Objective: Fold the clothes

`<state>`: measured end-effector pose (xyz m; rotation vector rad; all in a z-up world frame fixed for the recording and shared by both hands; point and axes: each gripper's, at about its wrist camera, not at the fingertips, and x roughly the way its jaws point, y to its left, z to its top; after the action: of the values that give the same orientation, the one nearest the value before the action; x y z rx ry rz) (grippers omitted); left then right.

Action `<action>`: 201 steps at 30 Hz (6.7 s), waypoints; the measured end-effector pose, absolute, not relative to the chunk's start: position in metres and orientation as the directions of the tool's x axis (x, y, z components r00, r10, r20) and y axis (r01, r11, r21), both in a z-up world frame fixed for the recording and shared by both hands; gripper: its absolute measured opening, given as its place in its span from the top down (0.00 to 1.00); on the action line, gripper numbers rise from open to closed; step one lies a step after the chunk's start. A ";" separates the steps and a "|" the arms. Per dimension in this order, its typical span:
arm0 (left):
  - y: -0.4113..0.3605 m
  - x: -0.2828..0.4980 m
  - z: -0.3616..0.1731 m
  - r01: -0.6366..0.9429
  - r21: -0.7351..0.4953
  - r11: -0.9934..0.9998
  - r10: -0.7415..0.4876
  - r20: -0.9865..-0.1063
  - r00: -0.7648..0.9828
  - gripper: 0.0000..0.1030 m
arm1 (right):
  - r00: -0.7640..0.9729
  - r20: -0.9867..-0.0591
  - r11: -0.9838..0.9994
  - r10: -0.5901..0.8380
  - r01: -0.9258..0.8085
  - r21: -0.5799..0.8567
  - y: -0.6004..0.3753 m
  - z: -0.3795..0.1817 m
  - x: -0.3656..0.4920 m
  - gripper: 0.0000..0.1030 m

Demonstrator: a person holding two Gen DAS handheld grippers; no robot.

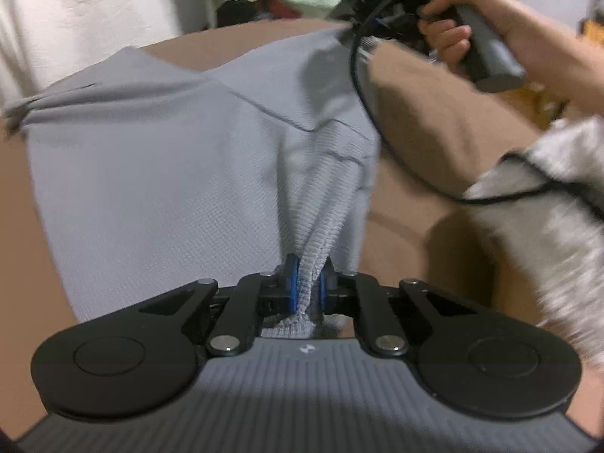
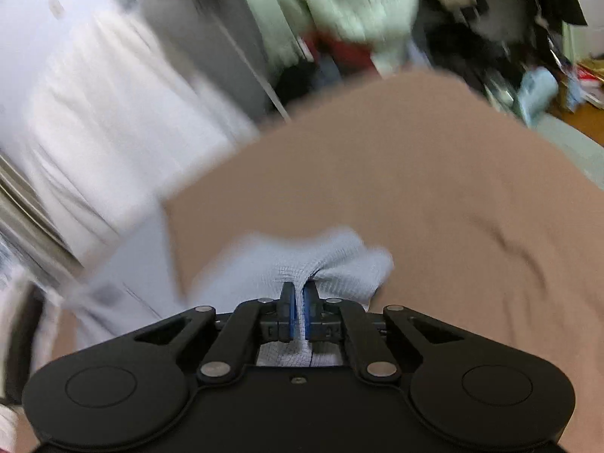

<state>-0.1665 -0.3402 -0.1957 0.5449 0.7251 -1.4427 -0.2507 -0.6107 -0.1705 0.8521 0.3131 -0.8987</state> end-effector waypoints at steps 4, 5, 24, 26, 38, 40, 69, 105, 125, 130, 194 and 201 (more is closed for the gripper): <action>-0.343 -0.168 -0.194 0.993 -0.111 0.046 -0.682 -0.730 -0.050 0.88 | 0.362 -0.655 0.258 -0.663 0.932 0.254 -0.614 -0.177 -0.240 0.99; -0.343 -0.168 -0.194 0.992 -0.116 0.040 -0.681 -0.730 -0.058 0.86 | 0.302 -0.674 0.244 -0.674 0.953 0.183 -0.616 -0.184 -0.238 0.99; -0.297 -0.149 -0.161 0.997 0.025 0.078 -0.705 -0.705 0.073 0.32 | 0.664 -0.706 0.008 -0.246 0.730 0.684 -0.599 -0.219 -0.271 0.38; -0.290 -0.154 -0.168 0.993 0.099 0.068 -0.685 -0.719 0.118 0.32 | 0.652 -0.725 -0.007 -0.221 0.743 0.670 -0.600 -0.227 -0.270 0.38; -0.272 -0.128 -0.190 0.974 0.039 0.225 -0.655 -0.733 0.181 0.95 | 0.696 -0.694 0.047 -0.185 0.712 0.701 -0.613 -0.237 -0.259 0.36; -0.266 -0.120 -0.187 0.965 0.024 0.261 -0.644 -0.740 0.193 0.95 | 0.702 -0.682 0.087 -0.206 0.707 0.702 -0.616 -0.238 -0.257 0.37; -0.265 -0.041 -0.226 0.603 -0.684 0.409 -0.764 -0.619 -0.184 0.45 | 0.776 -0.573 0.148 -0.264 0.620 0.771 -0.642 -0.244 -0.250 0.40; -0.209 -0.043 -0.192 0.619 -0.673 0.406 -0.752 -0.630 -0.191 0.85 | 0.697 -0.500 0.367 -0.514 0.706 0.606 -0.603 -0.179 -0.310 0.94; -0.225 -0.069 -0.183 0.664 -0.663 0.346 -0.740 -0.628 -0.241 0.98 | 0.512 -0.660 0.360 -0.550 0.858 0.366 -0.609 -0.185 -0.275 0.95; -0.193 -0.069 -0.140 0.708 -0.615 0.346 -0.738 -0.645 -0.199 1.00 | 0.532 -0.695 0.364 -0.484 0.845 0.393 -0.605 -0.178 -0.281 0.95; -0.549 0.230 -0.115 0.741 0.011 0.672 -0.522 -0.703 0.484 0.16 | 0.743 -0.669 0.745 -0.034 0.465 0.479 -0.636 -0.197 -0.025 0.42; -0.560 0.256 -0.147 0.715 -0.121 0.689 -0.501 -0.791 0.350 0.62 | 0.732 -0.679 0.745 -0.048 0.479 0.463 -0.635 -0.197 -0.024 0.42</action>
<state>0.2560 -0.5603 -0.1474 0.2646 0.9187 -0.7995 -0.0244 -0.6345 -0.1970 0.6752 0.6965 -0.3156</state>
